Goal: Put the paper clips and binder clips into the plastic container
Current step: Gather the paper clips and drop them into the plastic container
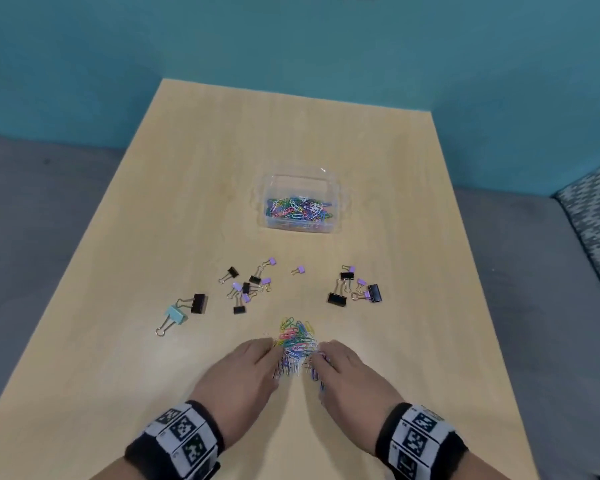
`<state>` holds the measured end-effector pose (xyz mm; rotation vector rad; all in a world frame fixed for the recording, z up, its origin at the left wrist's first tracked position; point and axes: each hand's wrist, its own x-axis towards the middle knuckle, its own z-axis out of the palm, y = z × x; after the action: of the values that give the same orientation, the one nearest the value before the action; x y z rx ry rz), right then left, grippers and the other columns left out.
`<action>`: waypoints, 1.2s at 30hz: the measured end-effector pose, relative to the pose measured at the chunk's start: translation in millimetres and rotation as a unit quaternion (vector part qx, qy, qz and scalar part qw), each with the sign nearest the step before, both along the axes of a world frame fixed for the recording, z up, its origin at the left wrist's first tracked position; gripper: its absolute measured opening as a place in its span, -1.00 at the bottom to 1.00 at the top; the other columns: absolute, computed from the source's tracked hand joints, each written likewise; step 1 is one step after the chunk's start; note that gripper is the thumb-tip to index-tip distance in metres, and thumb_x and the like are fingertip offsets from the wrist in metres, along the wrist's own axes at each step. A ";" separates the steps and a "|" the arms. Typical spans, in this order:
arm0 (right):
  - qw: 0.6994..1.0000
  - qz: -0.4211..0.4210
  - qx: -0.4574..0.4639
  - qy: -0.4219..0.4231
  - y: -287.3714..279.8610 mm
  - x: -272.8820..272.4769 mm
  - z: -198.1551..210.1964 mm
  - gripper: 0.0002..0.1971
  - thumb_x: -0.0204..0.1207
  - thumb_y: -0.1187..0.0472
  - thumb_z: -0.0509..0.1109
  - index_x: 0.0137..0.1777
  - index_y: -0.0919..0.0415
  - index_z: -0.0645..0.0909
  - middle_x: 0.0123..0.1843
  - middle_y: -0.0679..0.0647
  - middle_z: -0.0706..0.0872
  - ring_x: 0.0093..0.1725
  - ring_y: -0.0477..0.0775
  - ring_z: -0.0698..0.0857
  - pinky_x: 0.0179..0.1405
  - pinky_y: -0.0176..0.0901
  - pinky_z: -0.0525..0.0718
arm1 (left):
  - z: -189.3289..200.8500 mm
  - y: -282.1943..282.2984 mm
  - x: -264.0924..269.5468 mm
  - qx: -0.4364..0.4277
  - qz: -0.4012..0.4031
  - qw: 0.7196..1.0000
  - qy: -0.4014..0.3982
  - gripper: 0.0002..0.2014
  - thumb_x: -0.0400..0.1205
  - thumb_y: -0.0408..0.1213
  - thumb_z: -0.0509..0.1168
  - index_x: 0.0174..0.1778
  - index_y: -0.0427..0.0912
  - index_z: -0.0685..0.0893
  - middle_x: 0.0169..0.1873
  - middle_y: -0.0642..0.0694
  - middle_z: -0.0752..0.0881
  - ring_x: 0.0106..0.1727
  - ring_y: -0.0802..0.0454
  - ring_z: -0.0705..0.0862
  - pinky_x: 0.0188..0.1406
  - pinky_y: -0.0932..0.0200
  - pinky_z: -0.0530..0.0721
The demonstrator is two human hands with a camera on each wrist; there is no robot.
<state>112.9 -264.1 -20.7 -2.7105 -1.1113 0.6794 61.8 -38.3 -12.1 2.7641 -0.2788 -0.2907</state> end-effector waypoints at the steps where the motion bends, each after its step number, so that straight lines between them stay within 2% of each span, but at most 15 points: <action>1: 1.000 -0.027 0.009 0.001 -7.5 -5.6 5.3 -0.45 0.49 0.12 0.18 0.51 0.16 0.25 0.48 0.15 0.38 0.45 0.25 0.39 0.40 0.04 0.49 | 0.4 4.7 -9.3 -0.006 0.032 0.999 0.001 -0.41 0.24 -0.10 0.60 0.19 -0.06 0.63 0.07 -0.02 0.69 0.00 -0.02 0.71 -0.15 0.25 0.71; 2: 0.998 -0.066 0.003 0.011 -15.0 -11.1 9.2 -0.38 0.50 0.09 0.23 0.56 0.11 0.18 0.52 0.11 0.32 0.44 0.22 0.36 0.39 0.00 0.48 | -0.2 9.4 -18.9 -0.013 0.066 0.998 0.017 -0.36 0.25 -0.09 0.59 0.25 -0.05 0.57 0.13 -0.03 0.64 0.04 -0.06 0.66 -0.10 0.19 0.71; 4: 0.987 -0.153 -0.014 0.037 -26.4 -22.6 12.5 -0.25 0.51 -0.03 0.29 0.64 0.01 0.01 0.59 0.05 0.18 0.43 0.17 0.29 0.40 -0.07 0.43 | -6.8 15.5 -36.3 -0.023 0.116 0.991 0.067 -0.23 0.33 -0.03 0.52 0.45 -0.02 0.37 0.31 -0.05 0.46 0.21 -0.12 0.51 0.12 0.09 0.63; 6: 0.978 -0.200 -0.032 0.049 -26.7 -34.2 9.4 -0.10 0.45 -0.15 0.34 0.66 -0.04 -0.11 0.62 0.06 0.10 0.43 0.17 0.26 0.41 -0.05 0.40 | -15.2 12.8 -47.4 -0.016 0.122 0.988 0.092 -0.10 0.36 0.01 0.50 0.58 0.02 0.19 0.49 -0.09 0.31 0.36 -0.14 0.36 0.29 0.02 0.54; 9: 0.980 -0.193 -0.038 0.028 -5.9 -43.0 0.5 0.00 0.39 -0.17 0.38 0.64 -0.11 -0.24 0.68 0.06 -0.04 0.52 0.20 0.17 0.41 0.07 0.42 | -19.9 -5.0 -40.7 -0.017 0.106 0.990 0.090 -0.03 0.39 -0.01 0.48 0.63 0.03 0.05 0.63 -0.14 0.12 0.48 -0.15 0.19 0.42 -0.03 0.44; 12: 0.976 -0.212 -0.024 0.046 19.5 -36.5 -2.8 -0.02 0.50 -0.12 0.35 0.62 -0.14 -0.36 0.69 -0.01 -0.26 0.65 0.18 -0.17 0.50 0.20 0.31 | -22.0 -21.2 -21.1 -0.033 0.113 0.990 0.077 -0.09 0.51 -0.03 0.39 0.65 0.03 -0.07 0.66 -0.11 -0.10 0.58 -0.13 -0.05 0.53 0.02 0.22; 14: 0.973 -0.222 -0.018 0.057 33.0 -25.9 -4.0 -0.06 0.54 -0.10 0.32 0.63 -0.13 -0.36 0.70 -0.01 -0.29 0.66 0.16 -0.28 0.51 0.24 0.29 | -24.2 -28.2 -8.0 -0.044 0.122 0.989 0.071 -0.11 0.54 -0.06 0.37 0.65 0.02 -0.09 0.66 -0.09 -0.15 0.62 -0.12 -0.15 0.57 0.05 0.12; 16: 0.971 -0.229 -0.013 0.060 42.9 -14.4 -6.7 -0.13 0.59 -0.03 0.30 0.65 -0.11 -0.30 0.70 0.01 -0.28 0.65 0.15 -0.31 0.52 0.25 0.28 | -26.8 -32.6 3.8 -0.048 0.128 0.988 0.068 -0.14 0.57 -0.06 0.35 0.66 0.01 -0.07 0.66 -0.09 -0.13 0.63 -0.13 -0.16 0.58 0.06 0.04; 18: 0.971 -0.232 -0.004 0.060 50.1 -4.3 -9.9 -0.24 0.63 0.05 0.24 0.67 -0.07 -0.18 0.71 0.04 -0.23 0.66 0.16 -0.29 0.53 0.25 0.28 | -28.0 -35.1 13.2 -0.039 0.128 0.989 0.063 -0.21 0.59 -0.08 0.33 0.65 -0.01 0.02 0.66 -0.12 -0.03 0.62 -0.13 -0.11 0.58 0.08 0.02; 20: 0.973 -0.225 0.006 0.050 55.1 3.7 -11.1 -0.35 0.65 0.14 0.18 0.66 -0.02 -0.03 0.70 0.10 -0.10 0.66 0.20 -0.21 0.52 0.21 0.31 | -27.3 -36.1 20.6 -0.034 0.130 0.990 0.049 -0.32 0.60 -0.16 0.31 0.62 -0.02 0.18 0.61 -0.14 0.13 0.58 -0.13 0.01 0.54 0.11 0.13; 23: 0.977 -0.208 0.036 0.011 59.1 11.5 -8.9 -0.49 0.55 0.28 0.21 0.52 0.07 0.30 0.53 0.17 0.25 0.54 0.26 0.16 0.33 0.09 0.50 | -24.8 -36.0 28.3 -0.036 0.140 0.989 0.027 -0.51 0.57 -0.29 0.31 0.44 -0.02 0.46 0.38 -0.12 0.39 0.35 -0.12 0.28 0.24 0.13 0.45; 25: 0.982 -0.188 0.034 -0.007 60.5 14.5 -5.9 -0.51 0.43 0.39 0.23 0.38 0.11 0.43 0.37 0.15 0.38 0.36 0.22 0.32 0.14 0.02 0.57 | -25.4 -34.8 31.8 -0.026 0.139 0.990 0.022 -0.61 0.52 -0.38 0.31 0.27 -0.04 0.58 0.20 -0.09 0.47 0.16 -0.09 0.36 0.02 0.18 0.48; 29: 0.991 -0.136 -0.005 -0.010 58.4 30.2 -0.3 -0.51 0.32 0.49 0.21 0.26 0.16 0.44 0.24 0.15 0.44 0.20 0.23 0.37 -0.01 -0.07 0.48 | -28.8 -33.8 46.5 -0.011 0.130 0.991 0.022 -0.78 0.50 -0.45 0.26 -0.02 -0.07 0.63 0.03 -0.06 0.50 -0.03 -0.03 0.31 -0.10 0.16 0.44; 33: 0.993 -0.112 -0.040 0.009 58.2 31.2 9.9 -0.52 0.31 0.48 0.34 0.23 0.17 0.39 0.24 0.14 0.41 0.18 0.20 0.36 -0.10 -0.14 0.34 | -25.1 -30.5 47.2 -0.008 0.129 0.991 0.036 -0.79 0.51 -0.49 0.19 -0.10 -0.09 0.61 -0.03 -0.05 0.50 -0.10 0.00 0.28 -0.13 0.13 0.48; 36: 0.993 -0.111 -0.033 0.031 56.5 31.8 11.7 -0.52 0.28 0.50 0.36 0.18 0.18 0.40 0.20 0.13 0.42 0.15 0.19 0.39 -0.10 -0.12 0.35 | -24.2 -29.8 46.5 -0.018 0.130 0.991 0.037 -0.77 0.48 -0.53 0.18 -0.15 -0.12 0.62 -0.10 -0.05 0.51 -0.14 0.01 0.32 -0.24 0.15 0.40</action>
<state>144.7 -207.7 -9.0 -2.7884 -0.7720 0.7702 108.2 -68.1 -36.3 2.7059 0.0954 -0.3164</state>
